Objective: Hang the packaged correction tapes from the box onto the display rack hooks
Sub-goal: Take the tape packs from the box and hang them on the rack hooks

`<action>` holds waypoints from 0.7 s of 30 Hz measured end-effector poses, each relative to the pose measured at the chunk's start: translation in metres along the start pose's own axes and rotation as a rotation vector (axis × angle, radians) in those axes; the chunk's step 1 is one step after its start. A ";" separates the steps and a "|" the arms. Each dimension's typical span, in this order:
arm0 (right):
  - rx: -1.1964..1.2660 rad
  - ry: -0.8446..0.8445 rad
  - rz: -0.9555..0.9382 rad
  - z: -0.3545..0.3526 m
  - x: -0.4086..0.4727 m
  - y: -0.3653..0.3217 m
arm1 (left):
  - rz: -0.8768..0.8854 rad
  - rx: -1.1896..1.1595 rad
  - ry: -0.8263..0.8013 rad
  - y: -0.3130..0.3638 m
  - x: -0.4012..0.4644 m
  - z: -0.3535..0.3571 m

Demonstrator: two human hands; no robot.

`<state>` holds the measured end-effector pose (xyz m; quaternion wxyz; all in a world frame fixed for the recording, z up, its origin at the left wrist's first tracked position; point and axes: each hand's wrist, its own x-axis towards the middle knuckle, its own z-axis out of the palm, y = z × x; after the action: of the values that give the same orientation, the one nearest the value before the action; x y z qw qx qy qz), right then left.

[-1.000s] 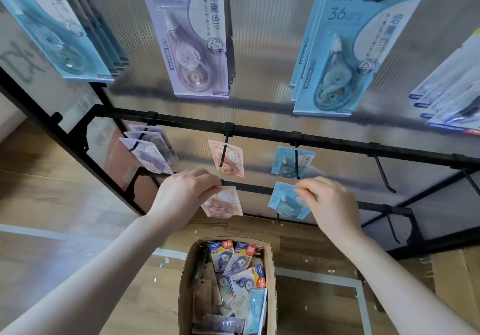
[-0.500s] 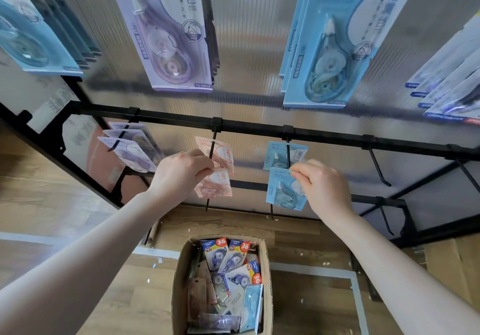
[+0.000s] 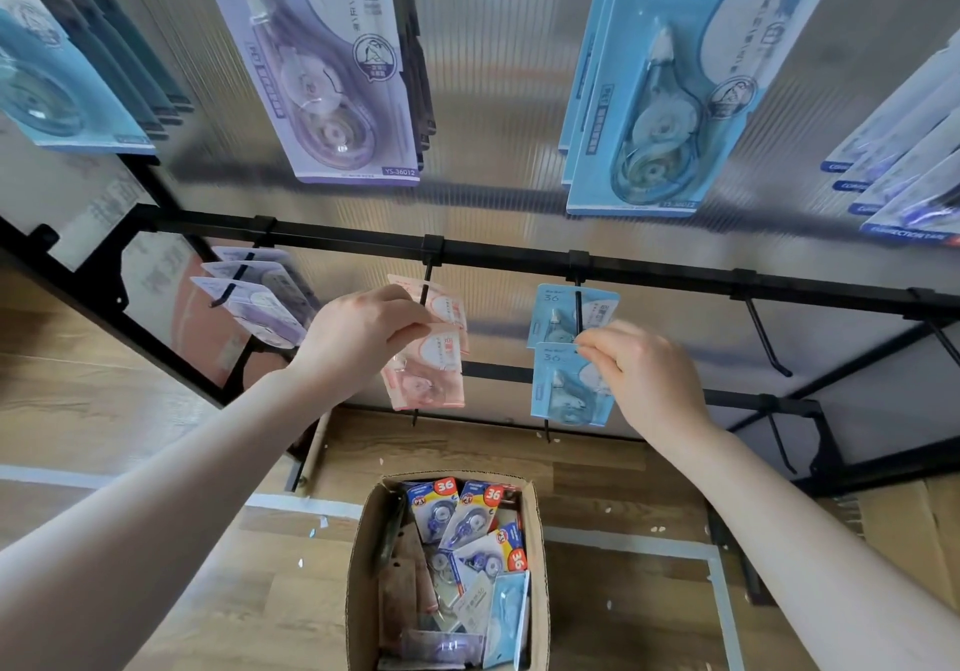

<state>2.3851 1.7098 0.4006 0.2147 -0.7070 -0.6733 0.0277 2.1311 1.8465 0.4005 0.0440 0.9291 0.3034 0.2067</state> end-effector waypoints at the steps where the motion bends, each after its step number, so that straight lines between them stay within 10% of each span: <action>1: -0.004 -0.012 0.000 0.000 0.001 0.000 | -0.005 -0.011 -0.005 -0.001 0.001 0.000; 21: 0.016 -0.187 0.111 -0.006 0.010 0.000 | 0.047 -0.081 -0.104 -0.012 0.009 0.000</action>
<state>2.3876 1.7182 0.4089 0.1546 -0.7359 -0.6499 0.1107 2.1313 1.8612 0.4008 0.0922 0.9429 0.2703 0.1713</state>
